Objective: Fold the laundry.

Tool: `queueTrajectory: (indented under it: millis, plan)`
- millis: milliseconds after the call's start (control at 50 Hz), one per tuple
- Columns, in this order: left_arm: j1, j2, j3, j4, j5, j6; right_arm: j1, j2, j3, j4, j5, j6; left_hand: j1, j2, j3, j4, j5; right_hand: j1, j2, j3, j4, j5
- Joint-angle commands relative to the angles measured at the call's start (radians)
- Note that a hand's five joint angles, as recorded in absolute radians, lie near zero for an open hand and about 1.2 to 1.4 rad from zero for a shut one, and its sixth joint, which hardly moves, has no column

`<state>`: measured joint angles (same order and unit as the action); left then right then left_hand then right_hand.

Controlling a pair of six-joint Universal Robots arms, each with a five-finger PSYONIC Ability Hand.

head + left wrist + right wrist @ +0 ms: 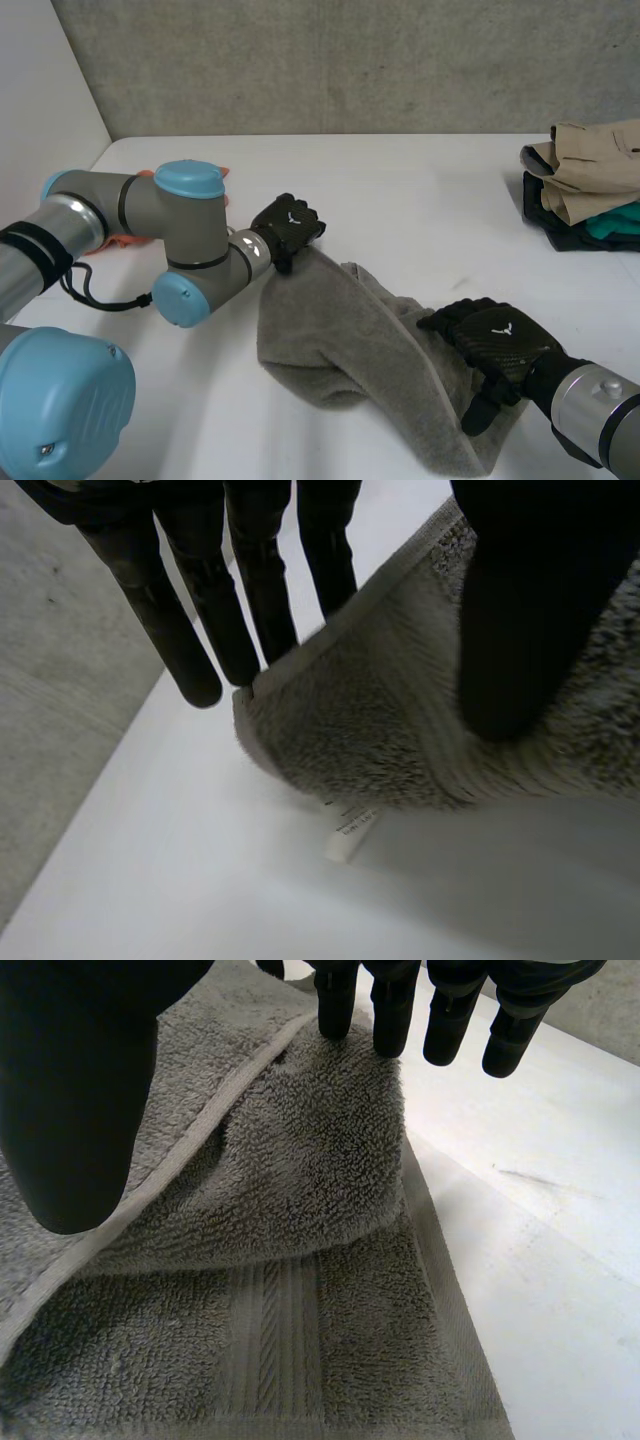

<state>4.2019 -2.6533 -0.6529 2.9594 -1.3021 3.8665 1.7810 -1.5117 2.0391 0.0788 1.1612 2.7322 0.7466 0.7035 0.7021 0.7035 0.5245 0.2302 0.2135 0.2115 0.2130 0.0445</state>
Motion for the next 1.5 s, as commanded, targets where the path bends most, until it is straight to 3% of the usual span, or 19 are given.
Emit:
queueTrajectory:
  millis: [20,200,460,720,860,1080,1140,1160,1180,1300,1400,1500]
  plan:
    - [-0.006,0.024,-0.01,-0.014,-0.019,-0.005,-0.012,-0.005,-0.008,0.001,0.021,0.0,0.65,0.693,0.694,0.693,0.697,-0.056,-0.039,-0.037,-0.038,-0.045]
    - [-0.019,0.22,-0.119,-0.01,-0.121,-0.036,-0.017,-0.094,-0.042,0.019,0.141,0.021,0.65,0.693,0.694,0.693,0.697,-0.056,-0.039,-0.037,-0.038,-0.045]
    - [-0.01,0.564,-0.378,0.056,-0.302,-0.136,-0.003,-0.113,-0.062,0.154,0.129,0.21,0.65,0.693,0.694,0.693,0.697,-0.056,-0.039,-0.037,-0.038,-0.045]
    - [0.052,0.688,-0.493,0.075,-0.325,-0.137,0.06,-0.127,-0.025,0.154,0.135,0.239,0.65,0.693,0.694,0.693,0.697,-0.056,-0.039,-0.037,-0.038,-0.045]
    - [0.081,0.684,-0.498,0.073,-0.329,-0.147,0.066,-0.084,0.018,0.125,0.141,0.222,0.65,0.693,0.694,0.693,0.697,0.183,0.2,0.202,0.2,0.194]
    - [0.099,0.688,-0.528,0.072,-0.338,-0.186,0.107,0.111,0.041,-0.1,0.207,0.222,0.65,0.693,0.694,0.693,0.697,0.503,0.52,0.522,0.52,0.514]
    - [0.098,0.704,-0.544,0.072,-0.339,-0.189,0.133,0.174,0.016,-0.137,0.253,0.219,0.65,0.693,0.694,0.693,0.697,0.837,0.853,0.855,0.854,0.848]
    - [0.099,0.711,-0.55,0.07,-0.339,-0.191,0.133,0.185,0.001,-0.146,0.28,0.218,0.65,0.693,0.694,0.693,0.697,1.163,1.179,1.181,1.18,1.174]
    - [0.099,0.725,-0.56,0.07,-0.338,-0.194,0.133,0.182,-0.007,-0.148,0.294,0.213,0.65,0.693,0.694,0.693,0.697,1.166,1.183,1.185,1.183,1.177]
    - [0.101,0.825,-0.632,0.067,-0.335,-0.202,0.121,0.026,-0.039,-0.128,0.342,0.08,0.65,0.693,0.694,0.693,0.697,1.166,1.183,1.185,1.183,1.177]
    - [0.104,0.949,-0.72,0.064,-0.329,-0.197,0.034,-0.224,-0.118,-0.082,0.354,-0.197,0.65,0.693,0.694,0.693,0.697,1.166,1.183,1.185,1.183,1.177]
    - [0.099,1.101,-0.823,0.046,-0.321,-0.182,-0.052,-0.335,-0.259,0.033,0.353,-0.396,0.65,0.693,0.694,0.693,0.697,1.166,1.183,1.185,1.183,1.177]
